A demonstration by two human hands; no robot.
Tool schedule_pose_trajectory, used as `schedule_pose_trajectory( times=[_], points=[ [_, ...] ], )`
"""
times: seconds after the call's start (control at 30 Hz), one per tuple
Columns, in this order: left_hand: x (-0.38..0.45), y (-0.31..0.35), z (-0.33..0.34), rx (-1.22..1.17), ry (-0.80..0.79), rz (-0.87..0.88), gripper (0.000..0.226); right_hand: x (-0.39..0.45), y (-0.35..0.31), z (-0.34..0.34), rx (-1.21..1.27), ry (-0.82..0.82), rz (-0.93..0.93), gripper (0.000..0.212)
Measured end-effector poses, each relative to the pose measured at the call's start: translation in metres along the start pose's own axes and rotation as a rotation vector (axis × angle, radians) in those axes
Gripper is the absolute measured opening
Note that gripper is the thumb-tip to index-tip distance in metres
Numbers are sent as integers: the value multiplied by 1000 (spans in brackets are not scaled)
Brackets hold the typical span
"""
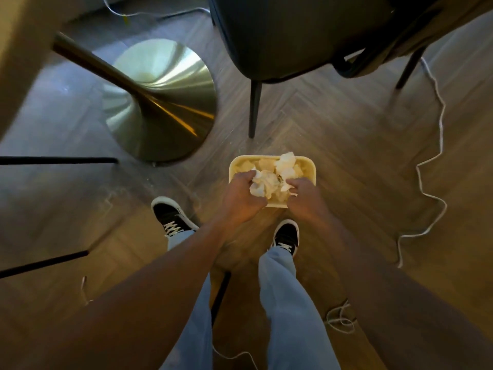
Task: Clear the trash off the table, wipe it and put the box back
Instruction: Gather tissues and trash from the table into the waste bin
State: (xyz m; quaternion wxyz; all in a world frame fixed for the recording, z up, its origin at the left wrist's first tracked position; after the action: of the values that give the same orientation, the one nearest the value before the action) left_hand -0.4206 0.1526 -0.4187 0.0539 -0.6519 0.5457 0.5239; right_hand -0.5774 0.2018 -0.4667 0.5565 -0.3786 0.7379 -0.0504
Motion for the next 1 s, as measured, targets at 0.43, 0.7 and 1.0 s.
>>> schedule_pose_trajectory(
  times=[0.43,0.7,1.0],
  points=[
    [11,-26,27,119,-118,-61,70,-6,30,-7,-188,59,-42,42],
    [-42,-14,-18,14,48,12,38,-68,-26,-12,-159,72,-117,38],
    [-161,42,-102,-241,313,288,18,-158,-156,-44,-128,189,-334,30]
  ],
)
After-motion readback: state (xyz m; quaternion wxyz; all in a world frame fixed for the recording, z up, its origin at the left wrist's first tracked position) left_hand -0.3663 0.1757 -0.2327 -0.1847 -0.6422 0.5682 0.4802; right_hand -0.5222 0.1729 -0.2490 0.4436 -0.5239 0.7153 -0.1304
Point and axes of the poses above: each hand's wrist, its own x-axis towards the middle knuckle, its own z-axis out of the palm, y = z × x, the point moved 2 cm from there along x, towards the middle knuckle, and after that the axes turned 2 degrees about -x, right-handed, at the moved point
